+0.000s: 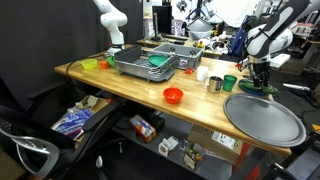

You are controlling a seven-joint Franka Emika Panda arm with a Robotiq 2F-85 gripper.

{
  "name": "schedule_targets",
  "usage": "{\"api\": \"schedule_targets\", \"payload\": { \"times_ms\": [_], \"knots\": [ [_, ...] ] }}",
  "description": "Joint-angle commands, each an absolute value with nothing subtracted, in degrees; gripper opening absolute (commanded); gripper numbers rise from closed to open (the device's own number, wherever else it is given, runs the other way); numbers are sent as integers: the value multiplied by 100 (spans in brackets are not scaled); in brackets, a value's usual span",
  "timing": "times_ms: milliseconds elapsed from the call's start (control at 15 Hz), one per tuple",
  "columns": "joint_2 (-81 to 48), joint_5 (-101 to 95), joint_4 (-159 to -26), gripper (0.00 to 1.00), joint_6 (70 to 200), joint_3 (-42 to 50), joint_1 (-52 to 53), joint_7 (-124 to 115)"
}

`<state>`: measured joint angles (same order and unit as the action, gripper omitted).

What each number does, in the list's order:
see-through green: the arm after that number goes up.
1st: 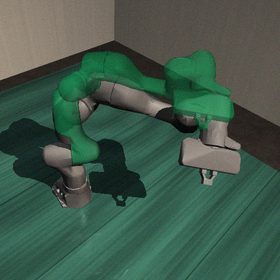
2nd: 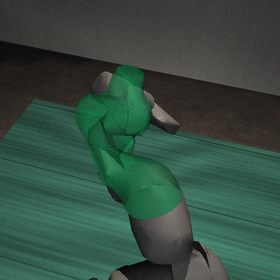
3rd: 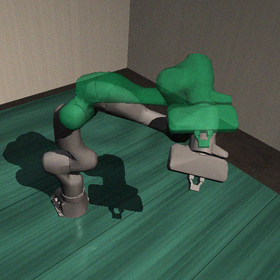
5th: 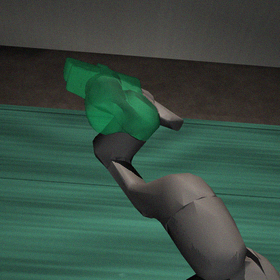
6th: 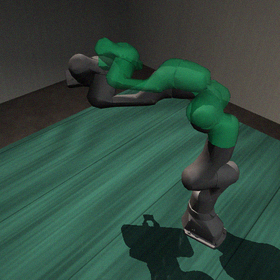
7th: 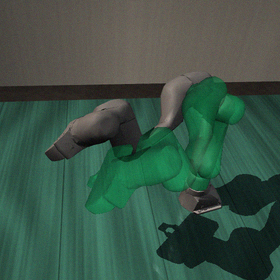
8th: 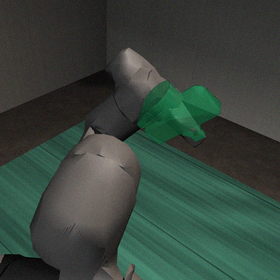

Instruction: Move the zucchini from the blue plate to the grey plate

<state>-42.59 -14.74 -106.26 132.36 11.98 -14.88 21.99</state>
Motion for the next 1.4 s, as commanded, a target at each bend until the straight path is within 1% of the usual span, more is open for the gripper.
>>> {"api": "schedule_targets", "payload": {
  "times_ms": [0, 67, 133, 200, 333, 400, 600, 667, 867, 1333],
  "knots": [
    [-4416, -1382, -10410, 75, 13064, 1020, -1696, 2263],
    [-4424, -1382, -10404, 80, 13057, 1011, -1706, 2264],
    [-4428, -1381, -10401, 77, 13053, 1000, -1718, 2267],
    [-4424, -1384, -10397, 77, 13049, 997, -1725, 2269],
    [-4402, -1351, -10393, 50, 13033, 966, -1766, 2309],
    [-4391, -1322, -10369, 44, 13002, 951, -1797, 2333],
    [-4381, -1246, -10304, 21, 12932, 912, -1893, 2364],
    [-4385, -1207, -10290, 18, 12899, 896, -1913, 2370],
    [-4405, -1127, -10263, 15, 12857, 875, -1956, 2367],
    [-4170, -831, -10383, 15, 12928, 769, -2107, 2471]
  ]
}}
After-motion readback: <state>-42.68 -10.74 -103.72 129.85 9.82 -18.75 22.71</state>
